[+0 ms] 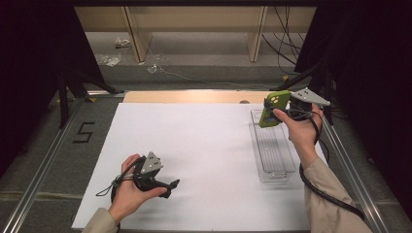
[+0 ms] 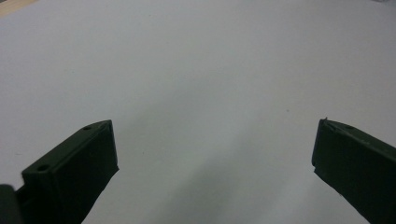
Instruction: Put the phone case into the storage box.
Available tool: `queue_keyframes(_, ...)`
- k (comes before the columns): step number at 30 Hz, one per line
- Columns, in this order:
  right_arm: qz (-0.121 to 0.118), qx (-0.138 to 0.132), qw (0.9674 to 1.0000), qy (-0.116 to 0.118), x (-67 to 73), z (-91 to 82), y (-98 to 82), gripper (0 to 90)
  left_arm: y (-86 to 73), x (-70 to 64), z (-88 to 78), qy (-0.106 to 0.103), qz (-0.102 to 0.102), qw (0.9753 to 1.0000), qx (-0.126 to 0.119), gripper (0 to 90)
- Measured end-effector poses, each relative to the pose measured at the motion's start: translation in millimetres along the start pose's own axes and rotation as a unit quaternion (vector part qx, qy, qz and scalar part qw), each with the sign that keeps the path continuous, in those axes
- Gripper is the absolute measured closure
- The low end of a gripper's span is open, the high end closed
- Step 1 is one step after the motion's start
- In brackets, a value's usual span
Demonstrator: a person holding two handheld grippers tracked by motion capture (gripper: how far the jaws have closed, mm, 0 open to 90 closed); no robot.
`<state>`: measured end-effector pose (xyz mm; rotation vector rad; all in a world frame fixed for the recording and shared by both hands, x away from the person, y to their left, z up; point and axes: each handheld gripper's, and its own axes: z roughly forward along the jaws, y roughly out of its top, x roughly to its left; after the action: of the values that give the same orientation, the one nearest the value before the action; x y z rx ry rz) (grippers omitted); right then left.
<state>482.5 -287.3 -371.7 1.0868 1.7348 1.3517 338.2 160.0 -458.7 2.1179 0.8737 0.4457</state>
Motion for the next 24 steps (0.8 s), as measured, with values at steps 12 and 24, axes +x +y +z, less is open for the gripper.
queue_keyframes(12,-0.003,0.005,1.0,-0.005,-1.3,11.3,-0.1,16.8,-1.9,2.5,-2.2,0.004,-0.004,1.0,-0.003,0.0)
queue_keyframes(24,-0.002,0.012,0.9998,-0.014,-6.5,18.7,-2.6,16.8,-4.0,4.1,-4.1,0.004,-0.006,1.0,-0.002,0.0)
